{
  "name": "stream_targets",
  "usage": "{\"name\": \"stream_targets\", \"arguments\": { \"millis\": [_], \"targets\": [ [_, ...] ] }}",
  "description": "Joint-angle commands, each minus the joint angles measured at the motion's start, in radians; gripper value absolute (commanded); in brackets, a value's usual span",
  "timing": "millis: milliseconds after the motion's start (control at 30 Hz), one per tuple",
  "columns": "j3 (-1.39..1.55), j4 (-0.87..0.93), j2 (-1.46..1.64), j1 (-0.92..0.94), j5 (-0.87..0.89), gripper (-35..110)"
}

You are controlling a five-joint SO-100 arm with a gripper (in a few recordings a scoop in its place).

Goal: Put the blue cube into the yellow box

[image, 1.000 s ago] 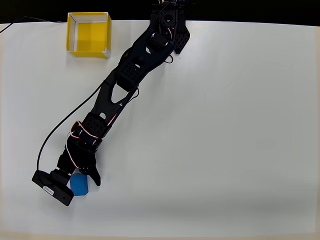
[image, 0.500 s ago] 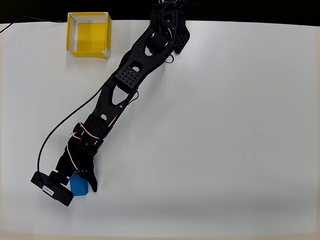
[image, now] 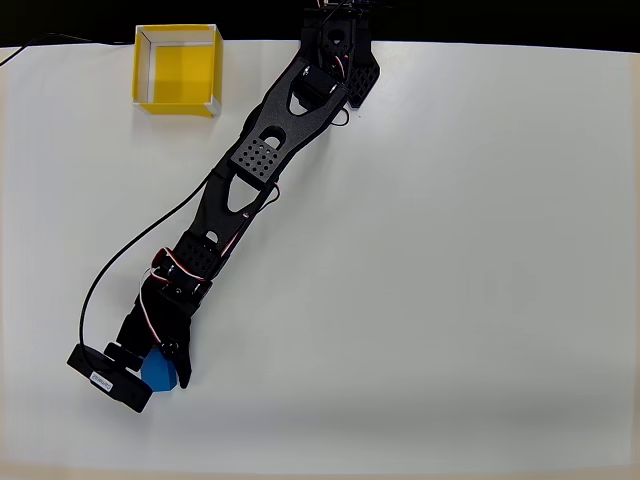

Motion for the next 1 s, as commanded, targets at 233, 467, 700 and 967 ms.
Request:
{"name": "stream_targets", "arguments": {
  "millis": [233, 467, 700, 967],
  "targets": [
    [-0.132, 0.026, 0.072, -0.017, 0.000, 38],
    [-0.141, 0.049, 0.063, -0.015, 0.002, 31],
    [-0.144, 0.089, 0.064, -0.014, -0.017, 26],
    [-0.147, 0.155, 0.091, -0.015, -0.029, 20]
  ]
}}
